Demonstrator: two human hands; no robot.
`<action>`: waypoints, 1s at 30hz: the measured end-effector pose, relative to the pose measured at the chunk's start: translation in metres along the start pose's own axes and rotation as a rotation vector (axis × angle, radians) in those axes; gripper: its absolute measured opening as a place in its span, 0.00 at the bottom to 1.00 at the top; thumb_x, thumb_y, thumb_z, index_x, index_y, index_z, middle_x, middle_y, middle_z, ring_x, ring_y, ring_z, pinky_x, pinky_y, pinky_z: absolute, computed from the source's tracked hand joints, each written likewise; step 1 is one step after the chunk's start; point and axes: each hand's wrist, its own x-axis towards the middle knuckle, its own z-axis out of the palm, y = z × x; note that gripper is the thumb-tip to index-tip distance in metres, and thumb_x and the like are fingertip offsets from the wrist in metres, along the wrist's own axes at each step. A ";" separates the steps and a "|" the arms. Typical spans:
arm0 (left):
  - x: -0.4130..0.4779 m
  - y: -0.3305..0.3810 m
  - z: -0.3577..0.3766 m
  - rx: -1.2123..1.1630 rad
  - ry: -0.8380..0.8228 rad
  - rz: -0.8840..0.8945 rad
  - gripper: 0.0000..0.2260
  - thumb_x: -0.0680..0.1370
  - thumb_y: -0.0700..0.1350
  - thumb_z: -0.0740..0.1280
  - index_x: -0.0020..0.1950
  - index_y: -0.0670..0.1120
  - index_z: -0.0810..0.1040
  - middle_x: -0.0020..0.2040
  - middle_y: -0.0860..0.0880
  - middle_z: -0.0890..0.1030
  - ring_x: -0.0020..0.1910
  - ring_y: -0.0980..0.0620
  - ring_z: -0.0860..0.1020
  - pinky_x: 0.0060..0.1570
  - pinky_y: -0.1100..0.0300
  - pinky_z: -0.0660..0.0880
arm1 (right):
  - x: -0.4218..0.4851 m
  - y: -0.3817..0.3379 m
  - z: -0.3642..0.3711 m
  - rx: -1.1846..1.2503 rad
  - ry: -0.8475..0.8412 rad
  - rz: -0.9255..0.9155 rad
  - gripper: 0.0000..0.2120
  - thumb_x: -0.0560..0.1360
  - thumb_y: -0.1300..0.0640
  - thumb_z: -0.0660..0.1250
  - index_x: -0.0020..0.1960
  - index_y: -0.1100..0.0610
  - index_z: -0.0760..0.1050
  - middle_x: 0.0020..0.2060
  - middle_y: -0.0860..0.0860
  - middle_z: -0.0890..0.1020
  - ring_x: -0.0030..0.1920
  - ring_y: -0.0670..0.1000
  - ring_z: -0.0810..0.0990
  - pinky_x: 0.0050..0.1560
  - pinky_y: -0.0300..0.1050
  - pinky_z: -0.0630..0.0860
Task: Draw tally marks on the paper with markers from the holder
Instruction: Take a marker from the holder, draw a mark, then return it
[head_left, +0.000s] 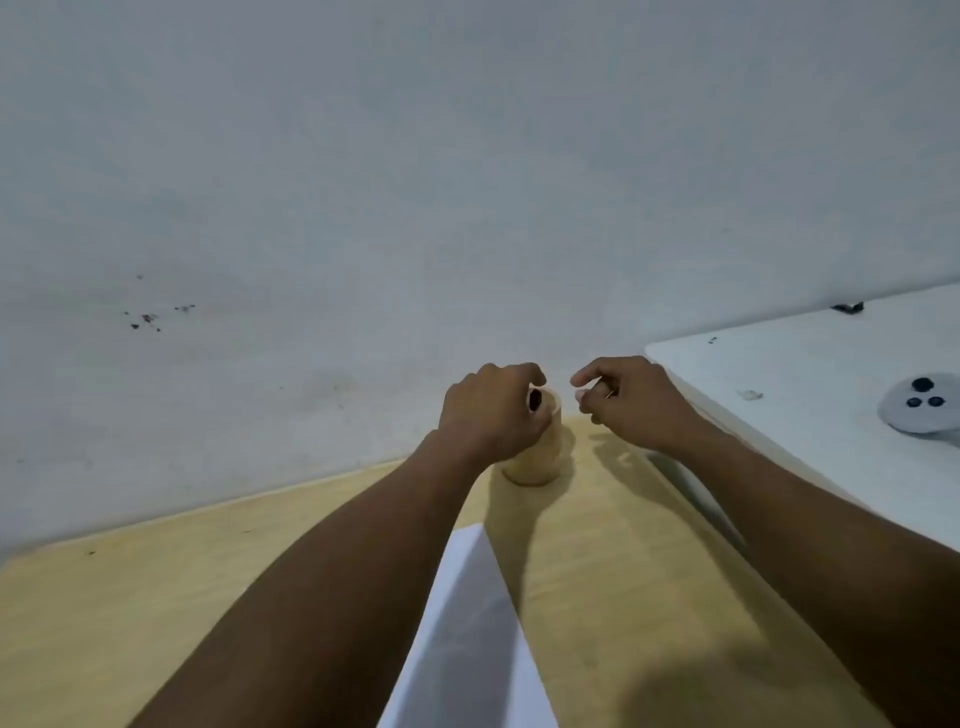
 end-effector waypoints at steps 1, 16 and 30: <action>0.003 -0.001 0.002 0.028 0.000 -0.001 0.15 0.79 0.56 0.63 0.63 0.55 0.80 0.52 0.51 0.86 0.53 0.46 0.81 0.42 0.56 0.70 | 0.002 0.003 0.002 0.019 -0.004 0.013 0.05 0.76 0.55 0.70 0.50 0.46 0.83 0.39 0.53 0.87 0.41 0.53 0.87 0.48 0.50 0.83; -0.043 -0.008 -0.079 -0.393 0.268 -0.042 0.07 0.78 0.48 0.71 0.52 0.46 0.85 0.40 0.49 0.88 0.39 0.51 0.86 0.47 0.51 0.82 | -0.043 -0.082 0.003 0.269 -0.103 0.133 0.08 0.79 0.55 0.69 0.50 0.56 0.85 0.42 0.54 0.89 0.38 0.51 0.87 0.39 0.45 0.79; -0.171 -0.096 -0.142 -0.943 0.217 -0.345 0.10 0.78 0.44 0.74 0.47 0.36 0.83 0.39 0.41 0.87 0.39 0.45 0.87 0.39 0.58 0.81 | -0.095 -0.184 0.135 1.333 -0.234 0.573 0.17 0.80 0.43 0.68 0.44 0.57 0.76 0.29 0.50 0.76 0.20 0.45 0.66 0.20 0.36 0.60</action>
